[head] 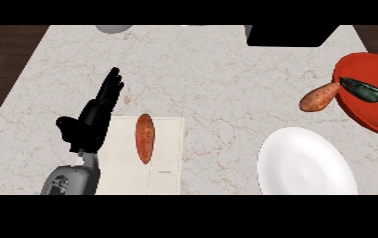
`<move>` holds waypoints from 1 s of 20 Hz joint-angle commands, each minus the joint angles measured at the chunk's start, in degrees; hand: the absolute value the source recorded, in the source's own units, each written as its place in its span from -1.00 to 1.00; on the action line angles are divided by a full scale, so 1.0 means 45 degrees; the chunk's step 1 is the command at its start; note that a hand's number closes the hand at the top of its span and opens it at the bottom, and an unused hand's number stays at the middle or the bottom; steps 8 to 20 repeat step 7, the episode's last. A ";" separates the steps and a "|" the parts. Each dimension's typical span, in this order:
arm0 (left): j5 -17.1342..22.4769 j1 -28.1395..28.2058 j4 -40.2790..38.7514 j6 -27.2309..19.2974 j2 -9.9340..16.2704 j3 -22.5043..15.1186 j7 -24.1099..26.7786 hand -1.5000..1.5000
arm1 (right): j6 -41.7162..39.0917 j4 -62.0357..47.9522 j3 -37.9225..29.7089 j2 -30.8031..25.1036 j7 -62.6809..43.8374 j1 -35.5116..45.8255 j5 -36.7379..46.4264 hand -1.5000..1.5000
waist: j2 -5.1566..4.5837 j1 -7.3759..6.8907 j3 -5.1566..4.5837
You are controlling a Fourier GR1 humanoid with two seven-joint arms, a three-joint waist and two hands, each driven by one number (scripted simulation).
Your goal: Pick the eggplant from the plate and place it in the bowl
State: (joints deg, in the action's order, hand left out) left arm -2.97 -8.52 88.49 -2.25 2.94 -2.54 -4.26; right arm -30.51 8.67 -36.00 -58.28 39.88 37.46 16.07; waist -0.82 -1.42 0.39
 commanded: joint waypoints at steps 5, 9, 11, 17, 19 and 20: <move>-0.0176 -0.0151 -0.0036 -0.0324 -0.0268 -0.0070 0.0019 0.00 | -0.2516 0.0530 0.0187 0.0113 0.2104 -0.1437 -0.0157 -1.00 | 0.0002 0.0123 0.0025; 0.0382 0.0148 0.0078 0.0367 0.0384 0.0449 0.0254 0.00 | -0.2696 0.0580 0.0086 -0.0129 0.1882 -0.1495 -0.0358 -1.00 | 0.0028 0.0040 0.0008; 0.0382 0.0148 0.0078 0.0367 0.0384 0.0449 0.0254 0.00 | -0.2696 0.0580 0.0086 -0.0129 0.1882 -0.1495 -0.0358 -1.00 | 0.0028 0.0040 0.0008; 0.0382 0.0148 0.0078 0.0367 0.0384 0.0449 0.0254 0.00 | -0.2696 0.0580 0.0086 -0.0129 0.1882 -0.1495 -0.0358 -1.00 | 0.0028 0.0040 0.0008; 0.0382 0.0148 0.0078 0.0367 0.0384 0.0449 0.0254 0.00 | -0.2696 0.0580 0.0086 -0.0129 0.1882 -0.1495 -0.0358 -1.00 | 0.0028 0.0040 0.0008; 0.0382 0.0148 0.0078 0.0367 0.0384 0.0449 0.0254 0.00 | -0.2696 0.0580 0.0086 -0.0129 0.1882 -0.1495 -0.0358 -1.00 | 0.0028 0.0040 0.0008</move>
